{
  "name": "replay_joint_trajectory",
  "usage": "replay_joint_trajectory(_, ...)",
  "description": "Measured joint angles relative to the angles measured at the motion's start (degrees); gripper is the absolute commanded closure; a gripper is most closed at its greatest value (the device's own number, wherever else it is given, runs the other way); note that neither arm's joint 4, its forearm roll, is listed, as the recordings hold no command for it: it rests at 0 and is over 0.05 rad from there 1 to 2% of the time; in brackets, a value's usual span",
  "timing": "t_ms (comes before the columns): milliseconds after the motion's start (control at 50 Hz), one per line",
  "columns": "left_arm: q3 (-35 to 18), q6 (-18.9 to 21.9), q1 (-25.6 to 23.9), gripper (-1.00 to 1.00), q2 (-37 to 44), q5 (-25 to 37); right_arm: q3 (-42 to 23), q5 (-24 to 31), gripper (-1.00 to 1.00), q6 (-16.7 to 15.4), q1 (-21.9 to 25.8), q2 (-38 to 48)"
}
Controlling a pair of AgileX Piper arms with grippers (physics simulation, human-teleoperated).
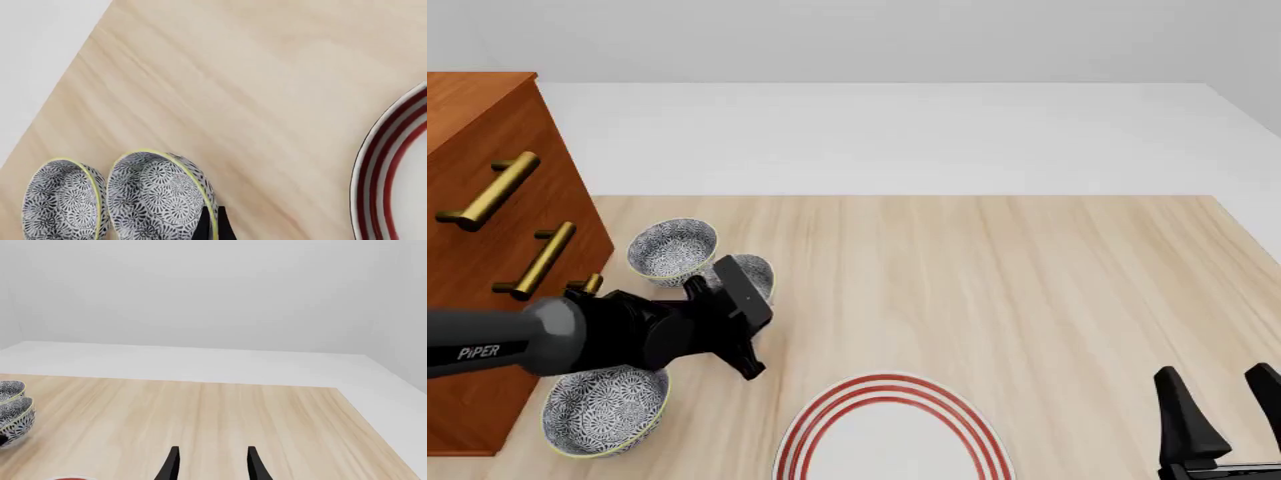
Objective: Pick up the bowl and put it in the middle on the plate.
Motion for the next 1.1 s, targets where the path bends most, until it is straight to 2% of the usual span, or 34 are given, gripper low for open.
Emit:
replay_joint_trajectory(380,0.1,1.5,-3.9,1.00,-10.1,5.4,0.0,0.0,-1.00,-0.1,0.1,0.0)
replay_joint_trajectory(1100,0.3,0.3,-16.7,1.00,-21.8,13.7,0.0,-0.1,-1.00,0.0,-0.1,0.0)
